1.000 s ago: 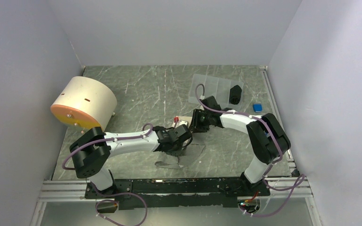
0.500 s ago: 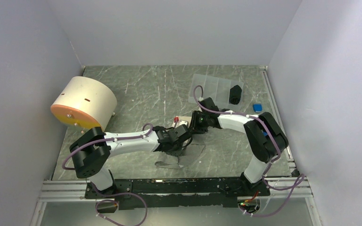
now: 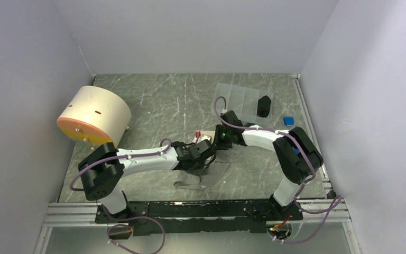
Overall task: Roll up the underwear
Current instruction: Fold the underwear at the center of the board.
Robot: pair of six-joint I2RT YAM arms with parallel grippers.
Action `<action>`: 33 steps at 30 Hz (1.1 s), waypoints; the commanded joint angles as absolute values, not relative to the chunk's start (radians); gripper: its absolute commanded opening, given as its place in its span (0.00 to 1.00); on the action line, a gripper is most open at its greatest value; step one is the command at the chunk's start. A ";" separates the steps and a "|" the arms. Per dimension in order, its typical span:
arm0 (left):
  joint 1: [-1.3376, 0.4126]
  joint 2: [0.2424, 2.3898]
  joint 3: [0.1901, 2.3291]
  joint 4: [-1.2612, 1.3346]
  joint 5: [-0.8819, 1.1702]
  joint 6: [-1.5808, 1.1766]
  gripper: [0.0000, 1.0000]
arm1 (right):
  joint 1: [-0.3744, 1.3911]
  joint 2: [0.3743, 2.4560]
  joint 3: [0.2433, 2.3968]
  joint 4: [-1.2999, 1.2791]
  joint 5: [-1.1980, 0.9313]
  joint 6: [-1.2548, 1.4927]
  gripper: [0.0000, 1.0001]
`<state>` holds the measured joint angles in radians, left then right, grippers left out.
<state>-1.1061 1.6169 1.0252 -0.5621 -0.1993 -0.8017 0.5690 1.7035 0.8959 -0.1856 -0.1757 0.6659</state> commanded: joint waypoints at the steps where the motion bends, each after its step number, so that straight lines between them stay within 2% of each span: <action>1: -1.112 1.618 1.063 -0.554 -0.211 -0.793 0.05 | 0.587 1.712 0.912 -0.211 -0.052 0.671 0.18; 6: -1.112 1.620 1.065 -0.551 -0.209 -0.792 0.05 | 0.592 1.674 0.923 -0.217 -0.050 0.651 0.00; 16: -1.112 1.641 1.142 -0.542 -0.175 -0.765 0.05 | 0.554 1.609 1.010 -0.281 -0.042 0.585 0.00; 33: -1.103 1.835 1.324 -0.521 -0.092 -0.752 0.05 | 0.425 1.796 1.180 -0.298 -0.126 0.444 0.00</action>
<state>-1.1015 1.8252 1.2854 -0.5198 -0.1501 -0.7605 0.4446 1.7752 1.1152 -0.3096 -0.1246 0.4961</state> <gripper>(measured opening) 0.059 0.010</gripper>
